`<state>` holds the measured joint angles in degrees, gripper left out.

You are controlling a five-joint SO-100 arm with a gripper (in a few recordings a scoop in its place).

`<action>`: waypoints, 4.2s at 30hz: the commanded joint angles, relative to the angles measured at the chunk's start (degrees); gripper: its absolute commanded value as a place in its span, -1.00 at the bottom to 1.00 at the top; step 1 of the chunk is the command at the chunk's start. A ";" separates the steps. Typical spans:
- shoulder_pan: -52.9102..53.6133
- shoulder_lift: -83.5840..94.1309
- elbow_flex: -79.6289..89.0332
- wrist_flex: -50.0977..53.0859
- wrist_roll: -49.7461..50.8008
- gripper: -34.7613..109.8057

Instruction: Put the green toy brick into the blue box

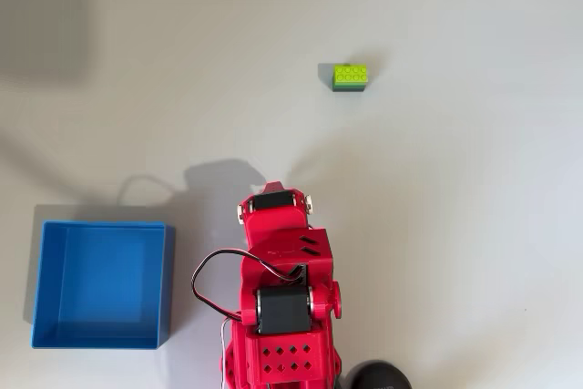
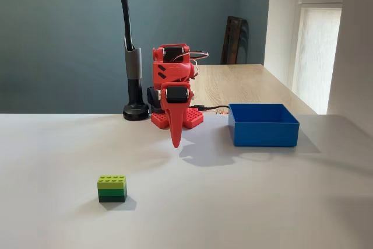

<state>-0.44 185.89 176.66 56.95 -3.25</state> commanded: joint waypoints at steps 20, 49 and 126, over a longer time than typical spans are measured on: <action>-0.53 0.62 0.35 -0.79 -0.70 -0.52; -0.53 0.62 0.35 -0.79 -0.70 -0.52; 21.18 -103.10 -96.59 11.51 -20.13 -0.07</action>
<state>20.92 82.53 85.17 66.97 -22.59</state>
